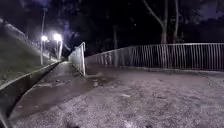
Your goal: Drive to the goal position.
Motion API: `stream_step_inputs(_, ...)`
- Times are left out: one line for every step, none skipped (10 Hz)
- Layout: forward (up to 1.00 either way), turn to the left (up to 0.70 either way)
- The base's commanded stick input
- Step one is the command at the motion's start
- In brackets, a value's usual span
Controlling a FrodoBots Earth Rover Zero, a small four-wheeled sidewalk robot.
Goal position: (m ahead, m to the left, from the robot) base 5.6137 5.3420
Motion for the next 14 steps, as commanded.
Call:
stream_step_inputs(0.0,0.0)
stream_step_inputs(0.0,0.0)
stream_step_inputs(0.0,0.0)
stream_step_inputs(0.0,0.0)
stream_step_inputs(0.17,0.0)
stream_step_inputs(0.7,0.0)
stream_step_inputs(0.7,0.0)
stream_step_inputs(0.7,0.0)
stream_step_inputs(0.7,0.0)
stream_step_inputs(0.7,0.0)
stream_step_inputs(0.7,0.0)
stream_step_inputs(0.7,0.0)
stream_step_inputs(0.7,0.0)
stream_step_inputs(0.7,0.0)
